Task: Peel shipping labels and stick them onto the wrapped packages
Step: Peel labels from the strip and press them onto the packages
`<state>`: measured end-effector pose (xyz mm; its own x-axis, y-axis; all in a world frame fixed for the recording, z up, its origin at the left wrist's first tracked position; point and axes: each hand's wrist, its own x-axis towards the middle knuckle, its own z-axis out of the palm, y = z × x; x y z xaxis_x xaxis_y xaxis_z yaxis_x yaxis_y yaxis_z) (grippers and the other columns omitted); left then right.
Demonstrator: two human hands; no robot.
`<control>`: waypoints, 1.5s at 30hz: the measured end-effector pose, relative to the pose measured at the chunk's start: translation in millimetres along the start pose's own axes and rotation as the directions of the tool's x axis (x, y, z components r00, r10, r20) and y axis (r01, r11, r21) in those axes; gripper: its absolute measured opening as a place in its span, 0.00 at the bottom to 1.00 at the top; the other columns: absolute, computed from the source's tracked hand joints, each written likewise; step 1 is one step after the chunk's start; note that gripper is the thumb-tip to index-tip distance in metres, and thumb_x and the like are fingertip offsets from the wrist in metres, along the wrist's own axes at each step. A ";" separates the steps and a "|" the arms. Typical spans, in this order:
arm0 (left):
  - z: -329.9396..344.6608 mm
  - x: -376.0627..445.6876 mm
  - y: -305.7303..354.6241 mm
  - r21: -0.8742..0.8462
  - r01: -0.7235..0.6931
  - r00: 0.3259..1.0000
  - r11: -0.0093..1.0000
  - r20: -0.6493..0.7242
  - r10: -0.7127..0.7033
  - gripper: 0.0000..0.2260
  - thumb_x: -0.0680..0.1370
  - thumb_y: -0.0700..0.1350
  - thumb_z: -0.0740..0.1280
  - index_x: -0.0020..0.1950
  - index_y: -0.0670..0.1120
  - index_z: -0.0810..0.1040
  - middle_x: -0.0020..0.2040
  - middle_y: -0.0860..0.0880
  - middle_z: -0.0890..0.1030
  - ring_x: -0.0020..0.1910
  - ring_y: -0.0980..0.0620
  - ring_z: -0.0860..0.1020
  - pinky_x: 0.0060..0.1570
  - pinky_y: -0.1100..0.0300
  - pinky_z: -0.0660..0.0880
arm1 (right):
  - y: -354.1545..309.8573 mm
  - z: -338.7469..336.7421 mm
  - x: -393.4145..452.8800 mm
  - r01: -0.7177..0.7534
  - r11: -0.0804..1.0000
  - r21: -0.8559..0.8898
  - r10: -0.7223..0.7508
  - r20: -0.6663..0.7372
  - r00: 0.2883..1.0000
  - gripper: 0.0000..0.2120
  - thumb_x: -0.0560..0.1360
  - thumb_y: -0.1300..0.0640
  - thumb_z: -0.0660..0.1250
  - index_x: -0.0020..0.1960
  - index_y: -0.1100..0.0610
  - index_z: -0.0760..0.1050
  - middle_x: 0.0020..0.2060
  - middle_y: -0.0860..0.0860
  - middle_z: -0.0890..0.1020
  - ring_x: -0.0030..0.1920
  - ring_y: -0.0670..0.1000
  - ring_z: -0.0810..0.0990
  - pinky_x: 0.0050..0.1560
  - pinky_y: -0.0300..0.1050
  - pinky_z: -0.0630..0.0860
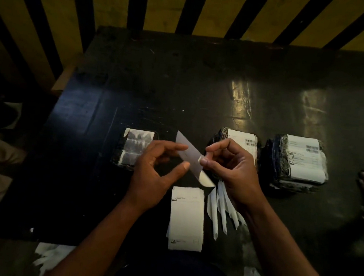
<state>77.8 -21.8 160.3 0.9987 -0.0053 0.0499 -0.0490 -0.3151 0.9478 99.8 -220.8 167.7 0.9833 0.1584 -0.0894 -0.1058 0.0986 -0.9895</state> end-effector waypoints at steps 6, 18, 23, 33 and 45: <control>14.7 -6.0 9.7 -0.168 0.057 0.995 0.984 0.091 -0.042 0.17 0.75 0.38 0.76 0.62 0.47 0.79 0.53 0.53 0.84 0.54 0.53 0.84 0.52 0.61 0.82 | 6.6 4.6 -0.1 0.013 1.000 0.022 -0.013 0.009 1.000 0.14 0.69 0.60 0.77 0.51 0.63 0.78 0.45 0.63 0.83 0.49 0.62 0.85 0.54 0.54 0.83; 15.9 -2.5 5.8 -0.207 0.109 0.991 0.972 -0.057 -0.124 0.15 0.76 0.35 0.73 0.60 0.48 0.79 0.49 0.52 0.84 0.51 0.55 0.84 0.50 0.65 0.80 | 14.5 -1.3 1.3 -0.007 0.997 -0.081 0.002 -0.063 0.998 0.07 0.72 0.64 0.76 0.47 0.61 0.79 0.45 0.49 0.85 0.50 0.50 0.85 0.52 0.44 0.83; 13.3 -3.0 -1.2 -0.124 0.065 0.993 0.990 -0.088 -0.076 0.15 0.79 0.38 0.70 0.60 0.56 0.80 0.58 0.57 0.82 0.58 0.60 0.82 0.51 0.68 0.79 | 16.9 -3.0 1.0 -0.043 0.992 -0.119 0.033 -0.086 0.996 0.07 0.74 0.62 0.75 0.50 0.57 0.81 0.47 0.45 0.85 0.51 0.49 0.85 0.51 0.42 0.82; 12.0 -2.8 -19.5 -0.121 0.101 0.970 0.987 -0.208 -0.124 0.14 0.82 0.38 0.67 0.59 0.56 0.83 0.58 0.60 0.81 0.59 0.62 0.80 0.55 0.63 0.80 | 24.9 -1.7 -3.8 -0.146 0.989 -0.027 0.143 -0.068 0.987 0.14 0.77 0.64 0.71 0.55 0.47 0.86 0.58 0.45 0.85 0.59 0.47 0.81 0.59 0.49 0.79; 15.9 0.9 -29.5 -0.251 0.146 0.947 0.957 -0.246 -0.209 0.17 0.78 0.38 0.73 0.66 0.48 0.80 0.64 0.55 0.79 0.53 0.64 0.82 0.49 0.62 0.82 | 41.0 9.7 -3.3 -0.099 0.995 0.012 0.099 -0.240 0.966 0.17 0.74 0.63 0.75 0.61 0.50 0.84 0.55 0.42 0.84 0.52 0.42 0.82 0.51 0.41 0.82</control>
<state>80.3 -27.6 127.4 0.9529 0.2943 -0.0731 0.0960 -0.0643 0.9933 90.7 -207.8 128.5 0.9747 -0.0735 -0.2113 -0.2042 0.0941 -0.9744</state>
